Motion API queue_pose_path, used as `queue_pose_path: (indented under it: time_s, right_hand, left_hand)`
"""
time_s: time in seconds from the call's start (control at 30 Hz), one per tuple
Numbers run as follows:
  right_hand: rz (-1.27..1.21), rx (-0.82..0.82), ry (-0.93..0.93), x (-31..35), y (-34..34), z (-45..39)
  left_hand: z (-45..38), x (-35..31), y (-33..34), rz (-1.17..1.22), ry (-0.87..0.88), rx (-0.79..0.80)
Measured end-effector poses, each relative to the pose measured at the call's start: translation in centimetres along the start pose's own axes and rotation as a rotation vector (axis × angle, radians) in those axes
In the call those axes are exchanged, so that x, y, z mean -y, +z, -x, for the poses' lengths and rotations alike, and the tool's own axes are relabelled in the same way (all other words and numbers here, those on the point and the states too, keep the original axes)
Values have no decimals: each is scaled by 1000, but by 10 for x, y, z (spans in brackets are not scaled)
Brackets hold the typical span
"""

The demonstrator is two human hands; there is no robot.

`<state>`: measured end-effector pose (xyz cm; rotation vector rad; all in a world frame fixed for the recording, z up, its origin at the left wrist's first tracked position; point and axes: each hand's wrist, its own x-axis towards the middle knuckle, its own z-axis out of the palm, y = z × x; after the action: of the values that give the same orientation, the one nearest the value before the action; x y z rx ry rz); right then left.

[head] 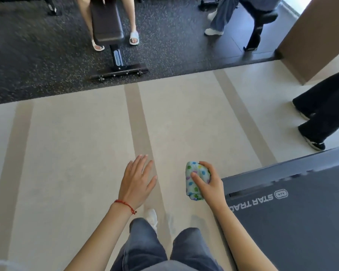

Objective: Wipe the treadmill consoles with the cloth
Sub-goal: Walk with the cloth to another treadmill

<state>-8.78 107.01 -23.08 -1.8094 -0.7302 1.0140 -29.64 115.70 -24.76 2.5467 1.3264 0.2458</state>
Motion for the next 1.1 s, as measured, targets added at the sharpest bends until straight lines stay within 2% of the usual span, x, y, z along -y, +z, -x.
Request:
queue_pose_path:
  time_s: [0.2, 0.43, 0.83, 1.1]
  right_hand:
    - [-28, -121, 15, 19, 18, -55]
    - [-59, -195, 47, 34, 3, -129]
    - [-162, -315, 75, 62, -75, -261]
    - [-242, -521, 154, 67, -116, -327]
  left_hand:
    - [-81, 28, -1, -28, 130, 55]
    - [-179, 24, 17, -10, 250, 101]
    - [-361, -37, 34, 6, 408, 87]
    - [-476, -79, 54, -9, 625, 109]
